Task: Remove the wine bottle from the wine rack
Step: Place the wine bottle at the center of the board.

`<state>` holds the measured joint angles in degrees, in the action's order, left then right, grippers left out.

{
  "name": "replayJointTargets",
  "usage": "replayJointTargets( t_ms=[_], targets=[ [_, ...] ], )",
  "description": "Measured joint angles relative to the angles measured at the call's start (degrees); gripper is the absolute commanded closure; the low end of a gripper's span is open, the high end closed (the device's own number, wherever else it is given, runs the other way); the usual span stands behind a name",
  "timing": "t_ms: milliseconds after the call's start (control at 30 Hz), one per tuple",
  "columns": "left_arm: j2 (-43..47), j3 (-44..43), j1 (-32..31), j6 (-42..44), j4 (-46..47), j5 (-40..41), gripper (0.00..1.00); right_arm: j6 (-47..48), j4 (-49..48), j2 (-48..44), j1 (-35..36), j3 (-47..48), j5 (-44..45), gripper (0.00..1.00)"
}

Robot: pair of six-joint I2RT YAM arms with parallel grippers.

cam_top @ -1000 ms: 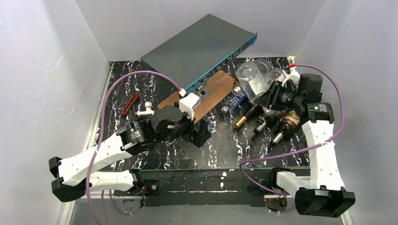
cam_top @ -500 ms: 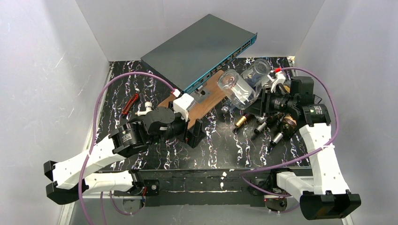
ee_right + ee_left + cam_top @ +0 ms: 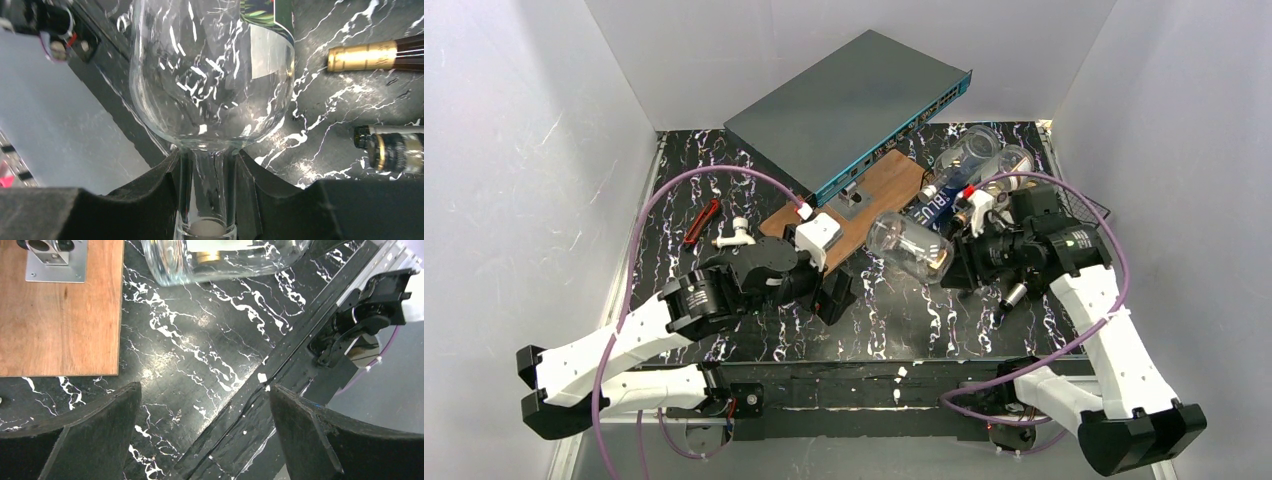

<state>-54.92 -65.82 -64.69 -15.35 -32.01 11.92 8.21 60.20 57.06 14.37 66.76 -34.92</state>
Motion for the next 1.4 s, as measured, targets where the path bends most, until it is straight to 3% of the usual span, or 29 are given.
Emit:
replayJointTargets(
  t_ms=[467, 1400],
  targets=[
    [6.47, 12.26, 0.0, -2.56, 3.21, -2.1, 0.01, 12.15, 5.2, 7.13, 15.47, -1.25, 15.15, 0.99],
    [17.86, 24.02, 0.0, -11.23, 3.28, 2.25, 0.01, 37.7, 18.12, 28.44, 49.64, 20.7, 50.97, 0.99]
  ],
)
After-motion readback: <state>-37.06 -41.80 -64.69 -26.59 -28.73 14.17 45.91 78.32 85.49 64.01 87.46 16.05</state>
